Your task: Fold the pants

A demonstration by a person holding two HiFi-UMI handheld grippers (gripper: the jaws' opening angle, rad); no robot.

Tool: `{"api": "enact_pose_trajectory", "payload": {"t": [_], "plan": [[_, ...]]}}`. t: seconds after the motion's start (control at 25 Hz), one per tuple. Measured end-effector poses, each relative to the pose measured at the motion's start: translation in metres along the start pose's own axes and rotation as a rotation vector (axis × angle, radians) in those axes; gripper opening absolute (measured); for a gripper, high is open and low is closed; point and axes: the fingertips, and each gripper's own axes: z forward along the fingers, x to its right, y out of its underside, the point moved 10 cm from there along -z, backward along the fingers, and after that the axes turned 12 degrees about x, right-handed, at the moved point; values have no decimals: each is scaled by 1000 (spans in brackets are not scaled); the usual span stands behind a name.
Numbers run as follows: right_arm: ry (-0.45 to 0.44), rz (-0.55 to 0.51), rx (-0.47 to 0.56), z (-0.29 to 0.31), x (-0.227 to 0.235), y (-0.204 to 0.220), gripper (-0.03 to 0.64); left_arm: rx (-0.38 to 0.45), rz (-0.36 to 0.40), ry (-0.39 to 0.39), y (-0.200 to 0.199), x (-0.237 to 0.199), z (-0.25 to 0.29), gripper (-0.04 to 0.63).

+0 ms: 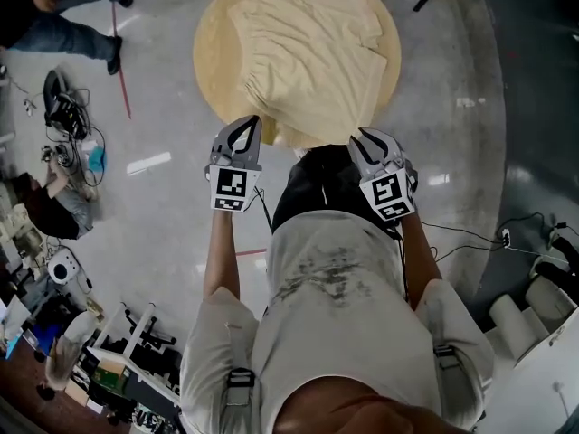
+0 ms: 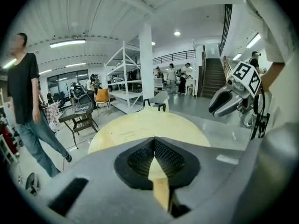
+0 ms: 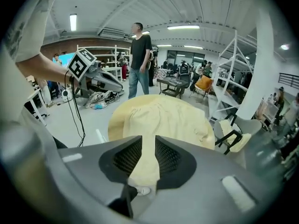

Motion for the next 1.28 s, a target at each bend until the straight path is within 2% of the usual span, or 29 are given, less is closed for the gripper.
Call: {"api": "enact_pose_trajectory", "payload": {"t": [0.16, 0.32, 0.76, 1.08, 1.28], "plan": [[-33, -8, -57, 21, 4, 39, 111, -78, 59, 46, 34, -9, 33, 15], [-61, -2, -98, 26, -2, 57, 127, -126, 78, 93, 53, -14, 44, 20], [-111, -26, -155, 41, -17, 67, 156, -210, 134, 180, 79, -31, 53, 68], [-133, -29, -204, 52, -27, 77, 190, -255, 175, 281, 89, -41, 64, 132], [-152, -45, -249, 59, -40, 81, 210, -298, 177, 363, 97, -47, 65, 200]]}}
